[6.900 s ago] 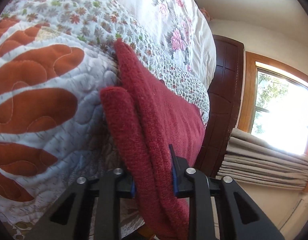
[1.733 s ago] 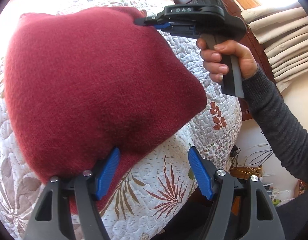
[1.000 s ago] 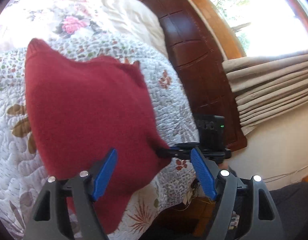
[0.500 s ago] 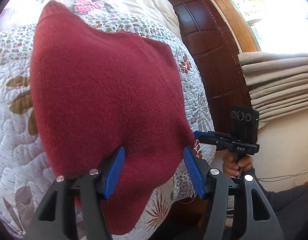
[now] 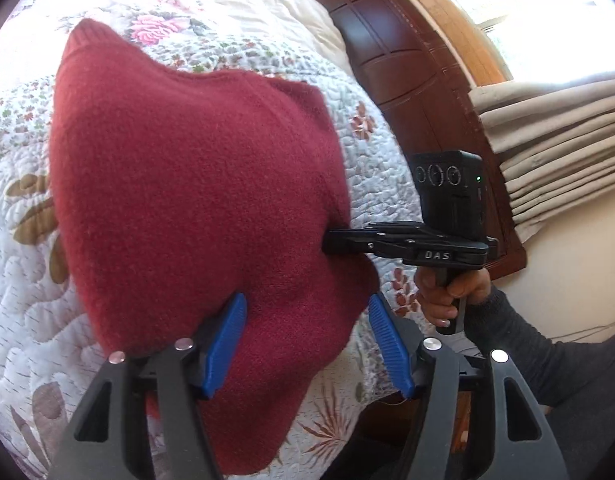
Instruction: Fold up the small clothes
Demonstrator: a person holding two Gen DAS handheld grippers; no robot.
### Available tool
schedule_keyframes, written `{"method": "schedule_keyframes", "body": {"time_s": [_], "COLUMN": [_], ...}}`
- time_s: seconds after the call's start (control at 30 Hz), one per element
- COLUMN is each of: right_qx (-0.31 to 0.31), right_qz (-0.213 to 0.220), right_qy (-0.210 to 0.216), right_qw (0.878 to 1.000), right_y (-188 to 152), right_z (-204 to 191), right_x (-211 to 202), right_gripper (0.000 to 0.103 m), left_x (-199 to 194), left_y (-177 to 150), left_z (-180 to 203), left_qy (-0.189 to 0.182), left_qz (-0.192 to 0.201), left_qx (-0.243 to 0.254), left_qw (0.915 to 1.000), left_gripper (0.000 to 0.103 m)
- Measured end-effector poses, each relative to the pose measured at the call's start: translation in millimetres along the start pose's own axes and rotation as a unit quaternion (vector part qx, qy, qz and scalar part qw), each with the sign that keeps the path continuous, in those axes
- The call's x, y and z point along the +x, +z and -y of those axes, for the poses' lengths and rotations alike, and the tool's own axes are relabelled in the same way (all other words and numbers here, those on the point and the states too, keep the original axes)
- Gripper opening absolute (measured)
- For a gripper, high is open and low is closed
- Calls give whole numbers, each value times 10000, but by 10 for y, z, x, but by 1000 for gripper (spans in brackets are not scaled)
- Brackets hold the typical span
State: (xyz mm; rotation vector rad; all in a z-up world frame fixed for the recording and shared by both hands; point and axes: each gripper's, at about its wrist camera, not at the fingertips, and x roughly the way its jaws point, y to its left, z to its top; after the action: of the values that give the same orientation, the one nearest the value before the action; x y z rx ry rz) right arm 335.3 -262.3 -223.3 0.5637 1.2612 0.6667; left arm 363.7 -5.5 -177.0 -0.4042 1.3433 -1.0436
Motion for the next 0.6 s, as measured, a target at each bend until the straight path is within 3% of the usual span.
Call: {"method": "schedule_keyframes", "body": {"time_s": [0.1,0.13,0.2,0.23,0.33,0.4,0.43,0.5,0.53,0.6], "right_qx": [291,428,490,440,422,500,603,1043,1204,1567], "right_qz": [318,455,654,666,361,-1,-69,121,261,348], "right_qy": [34,68,335,522,981,619,549,905,1010,1415], "right_qw": [9991,9980,9961,9954,9936,9968,9966,9903,9872,9768], "right_y": [192,284,491,601,874,950,968,936,914,852], "right_z": [106,153,163,132,134,310,434,678,771,950], "right_x": [-272,-348,-424,-402,-99,157,201,68,-37,-174], "right_gripper": [7,15,16,17,34,21,0,0,6,41], "left_x": [-275,-374,-550,-618,-725,-762,-792,-846,-854,-881], "left_y": [-44,-73,-149,-196,-376,-477,-518,-599,-616,-666], "left_z": [10,-3,-59,-118,-374,-504,-573,-694,-732,-827], "left_qy": [-451,-530,-595,-623,-798,-973,-993,-750,-609,-490], "left_qz": [319,461,757,881,1154,1315,1376,1436,1436,1447], "left_qx": [-342,-437,-683,-840,-1476,-1873,-2005,-2238,-2314,-2459], "left_qw": [9979,9966,9930,9906,9791,9686,9649,9611,9603,9572], "left_gripper": [85,86,89,90,90,90,90,90,90,90]}}
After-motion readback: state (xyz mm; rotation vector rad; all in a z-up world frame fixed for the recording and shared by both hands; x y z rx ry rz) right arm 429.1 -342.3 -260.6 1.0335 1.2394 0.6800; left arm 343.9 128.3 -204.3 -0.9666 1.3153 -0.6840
